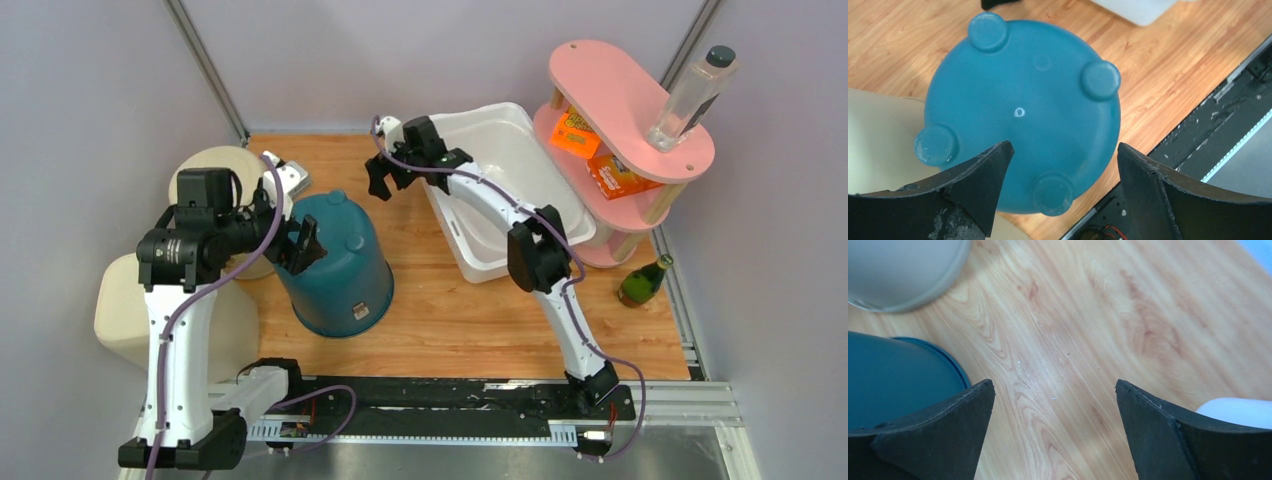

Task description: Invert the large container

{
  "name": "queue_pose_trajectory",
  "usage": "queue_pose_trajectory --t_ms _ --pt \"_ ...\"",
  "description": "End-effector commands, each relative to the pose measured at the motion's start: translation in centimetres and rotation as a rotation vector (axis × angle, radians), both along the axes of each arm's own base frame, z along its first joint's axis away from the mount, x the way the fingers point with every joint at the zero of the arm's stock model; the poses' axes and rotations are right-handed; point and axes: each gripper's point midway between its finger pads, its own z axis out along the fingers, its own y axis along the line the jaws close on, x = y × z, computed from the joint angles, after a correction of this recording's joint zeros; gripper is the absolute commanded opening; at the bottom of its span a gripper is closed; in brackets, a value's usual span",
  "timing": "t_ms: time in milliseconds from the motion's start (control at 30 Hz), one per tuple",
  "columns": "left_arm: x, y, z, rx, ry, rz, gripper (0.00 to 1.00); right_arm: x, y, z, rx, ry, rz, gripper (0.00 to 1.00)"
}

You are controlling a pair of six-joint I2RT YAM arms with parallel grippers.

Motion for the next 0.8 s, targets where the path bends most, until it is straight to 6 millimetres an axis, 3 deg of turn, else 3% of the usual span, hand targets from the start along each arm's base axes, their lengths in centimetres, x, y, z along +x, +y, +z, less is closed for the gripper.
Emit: queue_pose_trajectory --t_ms 0,133,233,300,467,533,667,767 --pt "-3.3 -0.2 0.4 0.080 -0.061 -0.139 0.88 0.9 -3.0 17.2 0.249 -0.178 -0.065 1.00" --pt "-4.3 0.7 -1.2 0.209 -0.102 -0.216 0.89 -0.9 -4.6 20.9 0.296 -0.183 -0.073 1.00" --pt "-3.8 1.4 -2.4 0.305 -0.149 -0.250 0.88 -2.9 -5.3 21.7 0.304 -0.168 -0.037 1.00" --pt "-2.6 1.6 -2.7 0.347 -0.201 -0.259 0.88 -4.3 -5.0 20.4 0.299 -0.120 0.014 1.00" --pt "-1.5 1.5 -5.1 0.382 -0.189 -0.299 0.87 -5.4 -3.2 14.3 0.233 -0.011 0.045 1.00" --pt "-1.4 1.4 -6.0 0.384 -0.181 -0.307 0.87 -5.3 -2.6 13.7 0.231 -0.001 0.051 1.00" --pt "-0.2 1.4 -6.8 0.399 -0.214 -0.272 0.86 -4.9 -2.8 19.0 0.280 -0.108 0.050 1.00" --pt "1.8 0.9 -6.1 0.378 -0.276 -0.220 0.86 -4.6 -4.8 23.3 0.282 -0.232 0.020 1.00"
